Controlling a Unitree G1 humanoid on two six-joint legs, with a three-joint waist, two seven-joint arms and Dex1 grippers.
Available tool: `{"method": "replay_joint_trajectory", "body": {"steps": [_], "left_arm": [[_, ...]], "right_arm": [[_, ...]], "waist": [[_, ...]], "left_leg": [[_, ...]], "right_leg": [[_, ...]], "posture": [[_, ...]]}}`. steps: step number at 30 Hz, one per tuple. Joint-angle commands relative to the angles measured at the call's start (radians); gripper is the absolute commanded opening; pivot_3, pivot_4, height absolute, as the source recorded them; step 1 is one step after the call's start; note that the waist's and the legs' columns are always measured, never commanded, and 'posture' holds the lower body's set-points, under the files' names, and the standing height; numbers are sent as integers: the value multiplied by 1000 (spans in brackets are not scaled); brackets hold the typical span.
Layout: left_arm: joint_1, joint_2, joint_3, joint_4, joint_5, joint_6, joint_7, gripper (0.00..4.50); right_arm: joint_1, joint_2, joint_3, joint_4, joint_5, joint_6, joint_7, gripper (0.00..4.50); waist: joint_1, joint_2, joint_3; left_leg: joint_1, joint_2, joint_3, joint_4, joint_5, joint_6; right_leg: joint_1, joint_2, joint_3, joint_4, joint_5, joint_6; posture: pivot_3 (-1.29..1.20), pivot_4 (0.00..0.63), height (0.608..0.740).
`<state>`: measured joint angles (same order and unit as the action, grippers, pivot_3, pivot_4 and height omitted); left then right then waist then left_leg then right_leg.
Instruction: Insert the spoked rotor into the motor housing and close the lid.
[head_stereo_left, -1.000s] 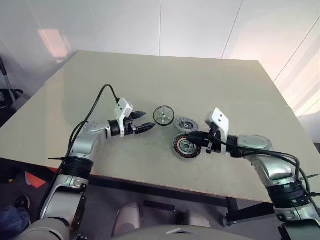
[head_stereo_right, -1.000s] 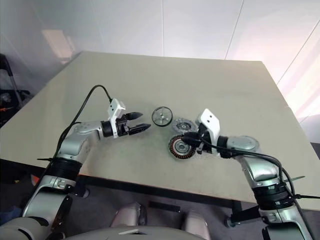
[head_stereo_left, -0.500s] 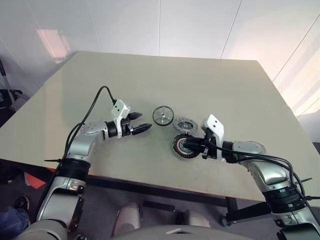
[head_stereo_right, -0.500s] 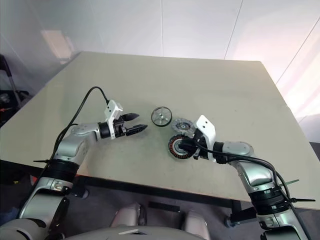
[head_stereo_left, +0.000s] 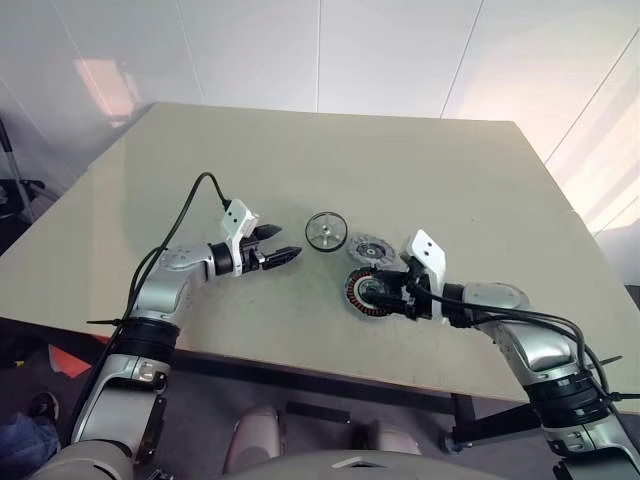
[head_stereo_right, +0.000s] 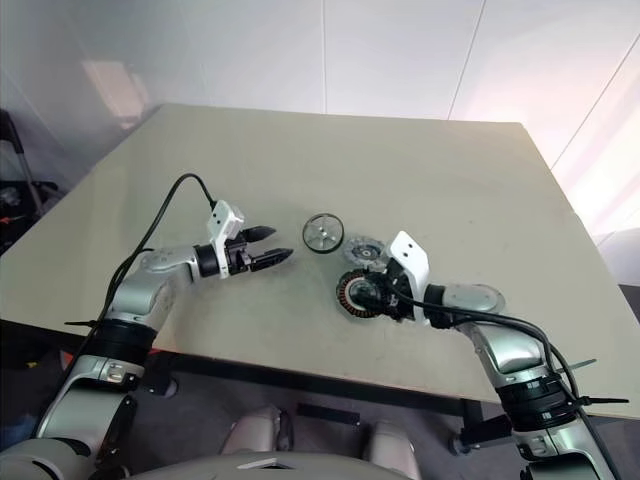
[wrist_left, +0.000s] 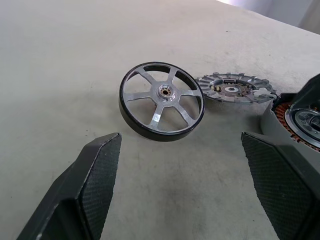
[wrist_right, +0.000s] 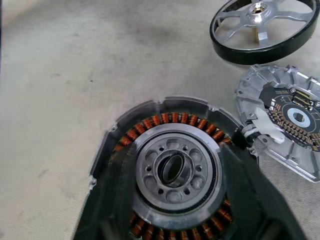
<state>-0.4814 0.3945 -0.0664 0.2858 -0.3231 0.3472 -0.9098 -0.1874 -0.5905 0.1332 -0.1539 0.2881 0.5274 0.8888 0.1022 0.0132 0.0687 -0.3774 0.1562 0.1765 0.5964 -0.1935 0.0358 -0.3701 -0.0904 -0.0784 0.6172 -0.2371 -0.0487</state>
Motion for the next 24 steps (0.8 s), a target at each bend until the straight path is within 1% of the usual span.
{"method": "replay_joint_trajectory", "body": {"steps": [1, 7, 10, 13, 17, 18, 24], "left_arm": [[-12, 10, 20, -18, 5, -18, 5, 4044], [-13, 2, 16, -11, 12, -21, 8, 4044], [-14, -1, 16, -7, 17, -23, 9, 4044], [-17, -2, 16, 0, 20, -25, 9, 4044], [-24, -3, 16, 9, 23, -28, 10, 4044], [-25, -2, 16, 12, 25, -29, 9, 4044], [-33, -4, 17, 20, 27, -27, 7, 4044]], "right_arm": [[-62, -11, -37, -71, 14, 3, -16, 3323], [-79, -19, -55, -30, 12, -1, -28, 3323], [-77, -28, -70, -17, 26, -5, -10, 2739], [-68, -37, -72, -27, 35, -3, 7, 1770], [-47, -48, -60, -63, 53, 5, 35, 266], [-44, -47, -58, -70, 56, 9, 36, 25], [-48, -32, -48, -68, 53, 21, 28, 25]], "waist": [[0, 0, 0], [1, 0, 0], [0, 0, 0], [0, 0, 0], [1, 0, 0], [0, 0, 0], [0, 0, 0]], "left_leg": [[0, 0, 0, 0, 0, 0], [0, 0, 0, 0, 0, 0], [-1, 0, 0, 0, 0, 0], [0, 0, 0, 0, 0, 0], [0, 0, 0, 0, 0, 0], [0, 0, 0, 0, 0, 0], [0, 0, 0, 0, 0, 0]], "right_leg": [[0, 0, 0, 0, 0, 0], [0, 0, 0, 0, 0, 0], [-1, 0, 0, 0, 0, 0], [-1, 0, 0, 0, 0, 0], [0, 0, 0, 0, 0, 0], [0, 0, 0, 0, 0, 0], [0, 0, 0, 0, 0, 0]], "posture": [[0, 0, 740], [0, 0, 740], [0, 0, 740], [0, 0, 740], [0, 0, 740], [0, 0, 740], [0, 0, 740]]}}
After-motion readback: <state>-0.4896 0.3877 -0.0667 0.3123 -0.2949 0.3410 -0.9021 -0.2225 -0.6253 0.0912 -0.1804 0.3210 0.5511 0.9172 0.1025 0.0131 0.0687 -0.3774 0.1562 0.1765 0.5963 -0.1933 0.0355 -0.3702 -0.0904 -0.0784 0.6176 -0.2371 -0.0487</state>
